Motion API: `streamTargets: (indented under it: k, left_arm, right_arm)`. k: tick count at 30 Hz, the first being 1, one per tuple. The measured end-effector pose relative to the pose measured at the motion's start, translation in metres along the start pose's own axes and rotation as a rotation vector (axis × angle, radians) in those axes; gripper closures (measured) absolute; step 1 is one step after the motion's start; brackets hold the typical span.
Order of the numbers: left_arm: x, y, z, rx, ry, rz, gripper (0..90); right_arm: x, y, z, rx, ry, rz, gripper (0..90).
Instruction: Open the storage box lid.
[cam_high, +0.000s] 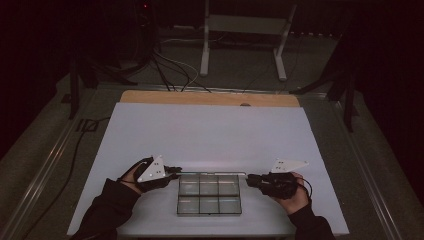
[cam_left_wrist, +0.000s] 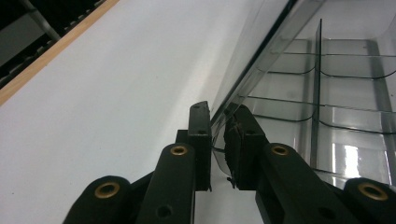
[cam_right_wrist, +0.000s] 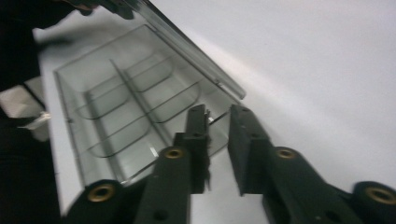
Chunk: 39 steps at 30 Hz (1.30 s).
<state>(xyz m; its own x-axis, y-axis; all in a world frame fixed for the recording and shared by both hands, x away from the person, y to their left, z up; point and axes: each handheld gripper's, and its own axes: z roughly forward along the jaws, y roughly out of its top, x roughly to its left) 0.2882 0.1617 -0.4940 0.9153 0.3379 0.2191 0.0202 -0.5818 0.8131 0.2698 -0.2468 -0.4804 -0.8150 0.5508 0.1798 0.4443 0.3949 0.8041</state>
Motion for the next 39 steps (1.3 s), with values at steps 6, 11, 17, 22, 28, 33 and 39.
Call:
streamTargets:
  k: [6,11,17,22,28,33,39]
  left_arm:
    - [0.001,0.000,0.000,-0.002,-0.004,-0.005,84.0]
    - [0.002,0.000,0.001,-0.002,-0.007,-0.007,84.1]
    - [0.003,0.000,0.001,-0.004,-0.010,-0.013,84.2]
    - [0.004,0.000,0.001,-0.003,-0.011,-0.017,84.6]
    - [0.006,0.001,0.002,-0.003,-0.010,-0.026,85.7]
    - [0.009,0.001,0.003,-0.010,-0.012,-0.049,87.2]
    - [0.012,0.001,0.005,-0.009,-0.023,-0.083,87.5]
  right_arm:
    - [-0.001,0.004,0.008,-0.029,-0.016,-0.016,52.2]
    - [-0.001,0.009,0.016,-0.030,-0.005,-0.024,51.4]
    - [-0.002,0.013,0.022,-0.038,-0.001,-0.018,58.1]
    - [-0.004,0.016,0.023,-0.044,-0.004,-0.008,65.5]
    - [-0.005,0.018,0.025,-0.050,-0.002,0.011,74.0]
    - [-0.006,0.019,0.027,-0.059,-0.014,0.037,77.6]
    - [-0.006,0.019,0.028,-0.072,-0.037,0.071,78.5]
